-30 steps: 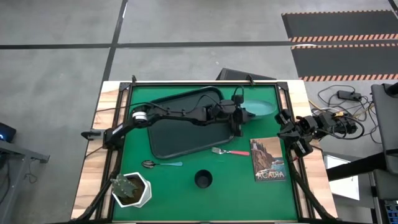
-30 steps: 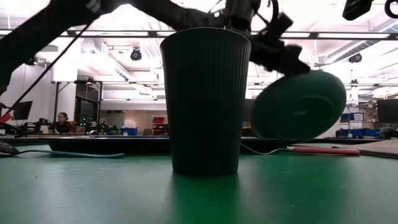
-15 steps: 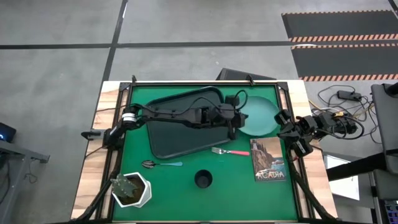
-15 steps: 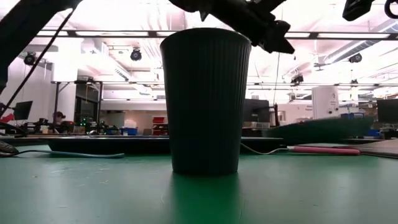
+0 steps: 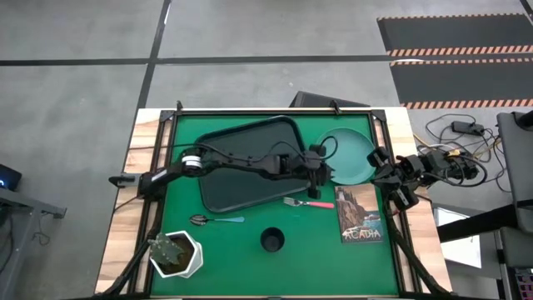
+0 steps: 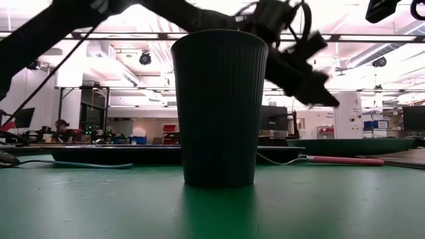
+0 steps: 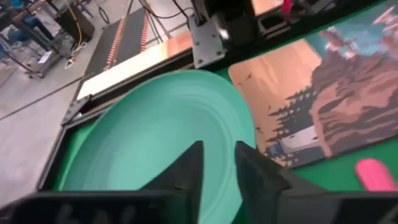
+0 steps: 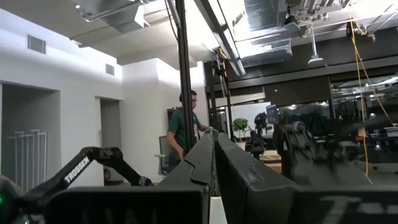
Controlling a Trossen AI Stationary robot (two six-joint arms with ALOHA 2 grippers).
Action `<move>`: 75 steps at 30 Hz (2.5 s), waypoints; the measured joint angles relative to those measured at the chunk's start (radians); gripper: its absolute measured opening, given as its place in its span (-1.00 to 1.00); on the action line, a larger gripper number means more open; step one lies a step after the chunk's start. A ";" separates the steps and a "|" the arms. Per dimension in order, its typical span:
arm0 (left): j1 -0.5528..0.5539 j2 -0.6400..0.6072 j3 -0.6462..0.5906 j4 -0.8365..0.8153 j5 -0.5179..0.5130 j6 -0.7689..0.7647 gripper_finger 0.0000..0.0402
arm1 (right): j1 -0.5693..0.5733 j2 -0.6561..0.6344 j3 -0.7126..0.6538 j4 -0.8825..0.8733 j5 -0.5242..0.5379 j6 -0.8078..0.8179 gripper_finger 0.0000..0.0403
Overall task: Pick and place plate/cup/fork/spoon on tray
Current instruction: Put the green plate on the black tray
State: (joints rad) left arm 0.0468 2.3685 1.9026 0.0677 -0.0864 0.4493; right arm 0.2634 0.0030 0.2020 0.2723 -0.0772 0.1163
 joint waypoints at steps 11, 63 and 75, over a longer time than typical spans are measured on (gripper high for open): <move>0.034 0.095 0.002 0.063 0.008 -0.112 -0.04 | 0.000 0.000 0.000 -0.015 0.000 0.004 -0.96; 0.037 0.085 0.002 -0.059 0.106 -0.099 -0.07 | 0.000 0.006 0.000 -0.089 0.055 0.023 -0.96; 0.045 0.085 0.002 -0.054 0.104 -0.068 -0.49 | 0.000 0.006 0.000 -0.085 0.054 0.023 -0.95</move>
State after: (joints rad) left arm 0.0921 2.4531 1.9043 0.0136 0.0177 0.3817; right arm 0.2630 0.0090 0.2020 0.1875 -0.0231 0.1391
